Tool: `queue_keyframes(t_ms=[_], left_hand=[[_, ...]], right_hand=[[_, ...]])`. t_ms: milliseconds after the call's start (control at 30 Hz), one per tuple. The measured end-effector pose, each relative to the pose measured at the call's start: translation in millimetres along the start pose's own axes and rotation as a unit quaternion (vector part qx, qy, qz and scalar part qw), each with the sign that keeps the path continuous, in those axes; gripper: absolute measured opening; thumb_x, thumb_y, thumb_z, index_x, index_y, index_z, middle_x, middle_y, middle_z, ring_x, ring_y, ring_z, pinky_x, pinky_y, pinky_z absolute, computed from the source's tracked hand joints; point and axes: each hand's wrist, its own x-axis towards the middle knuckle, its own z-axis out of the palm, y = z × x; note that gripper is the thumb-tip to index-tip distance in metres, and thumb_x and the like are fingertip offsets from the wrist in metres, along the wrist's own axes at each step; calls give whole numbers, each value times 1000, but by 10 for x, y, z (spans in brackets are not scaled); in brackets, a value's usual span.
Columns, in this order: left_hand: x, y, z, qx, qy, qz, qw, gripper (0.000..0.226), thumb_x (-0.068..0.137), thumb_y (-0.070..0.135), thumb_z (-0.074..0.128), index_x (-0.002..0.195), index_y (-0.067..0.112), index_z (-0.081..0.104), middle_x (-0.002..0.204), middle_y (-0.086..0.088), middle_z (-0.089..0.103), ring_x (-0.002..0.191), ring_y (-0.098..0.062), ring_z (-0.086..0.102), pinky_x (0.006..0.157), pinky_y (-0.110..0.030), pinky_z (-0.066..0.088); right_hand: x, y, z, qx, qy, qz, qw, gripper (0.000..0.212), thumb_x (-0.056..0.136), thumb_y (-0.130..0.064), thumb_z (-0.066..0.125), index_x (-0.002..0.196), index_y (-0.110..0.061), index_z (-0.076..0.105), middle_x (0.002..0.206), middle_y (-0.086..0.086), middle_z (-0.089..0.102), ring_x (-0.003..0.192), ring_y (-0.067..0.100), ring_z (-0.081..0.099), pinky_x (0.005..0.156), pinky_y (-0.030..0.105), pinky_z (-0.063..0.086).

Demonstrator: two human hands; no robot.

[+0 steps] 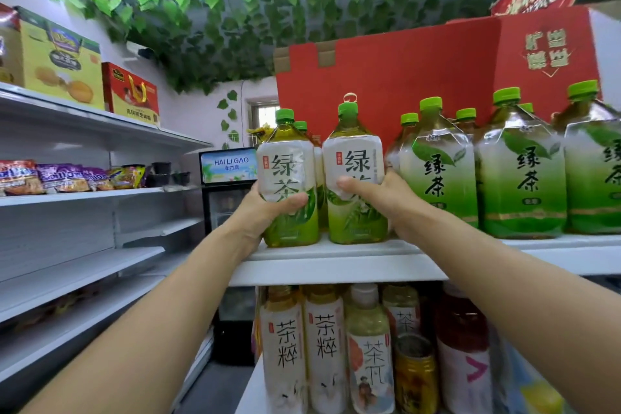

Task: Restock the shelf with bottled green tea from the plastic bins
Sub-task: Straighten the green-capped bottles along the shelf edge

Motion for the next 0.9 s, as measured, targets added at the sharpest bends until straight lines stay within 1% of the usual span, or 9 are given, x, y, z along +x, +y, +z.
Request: queue_keyframes(t_ms=[100,200,400,533,633,733,767,800,900], left_hand=[[34,-23,8,-33,-21,-17,999,74,59,18,88,127,12,61,108,-8,76,105,-27,71,86,-40,58],[79,-57,27,-44,-37,-22,998,78,58,19,94,128,12,61,112,-10,75,107,-28,71,93,-45,57],[120,-99,55,-33,-50,-9,998,96,43,38,96,129,18,60,116,-8,74,112,-28,68,100,-49,53],[138,-89,38,-35,-36,0,999,121,23,63,95,130,21,59,112,-4,76,109,-24,70,98,-44,54],[168,-70,53,-40,-28,3,999,125,24,73,90,133,22,57,115,-4,75,111,-25,70,104,-49,50],[177,-55,75,-56,-38,-10,998,128,20,74,89,133,22,58,112,-6,76,104,-24,73,93,-44,57],[171,-46,80,-58,-44,-14,997,128,19,73,89,132,21,59,111,-6,76,102,-23,74,88,-41,58],[165,-38,79,-59,-46,-20,997,127,19,73,90,131,20,60,110,-7,77,101,-23,74,84,-39,59],[154,-26,65,-78,-42,-35,995,122,18,68,92,126,19,63,108,-8,77,98,-23,75,82,-40,59]], right_hand=[[57,56,-19,54,-11,27,998,40,77,-33,80,113,-24,67,103,-2,74,101,16,66,95,38,51],[78,114,-25,66,-18,23,997,31,77,-35,79,105,-26,69,100,-3,75,101,18,67,92,36,51],[88,142,-59,76,-44,35,996,41,81,-41,73,117,-25,66,104,0,76,103,21,69,95,42,51],[118,153,-84,74,-58,52,994,42,87,-47,66,124,-28,62,109,-1,74,106,21,68,96,44,50],[130,144,-42,77,-30,39,996,71,72,-66,69,132,-30,55,115,-3,72,108,20,67,99,47,50],[152,126,1,87,10,46,995,117,42,-93,62,142,-34,43,130,-3,64,119,24,60,105,51,44],[161,132,7,90,18,57,994,127,37,-97,59,145,-34,41,135,-2,60,123,25,57,107,52,41],[155,125,21,92,22,61,994,127,36,-98,58,144,-33,43,135,-2,60,122,24,57,108,52,41],[110,94,53,96,29,42,994,97,53,-89,54,128,-29,61,114,-2,72,106,22,66,102,47,48]])
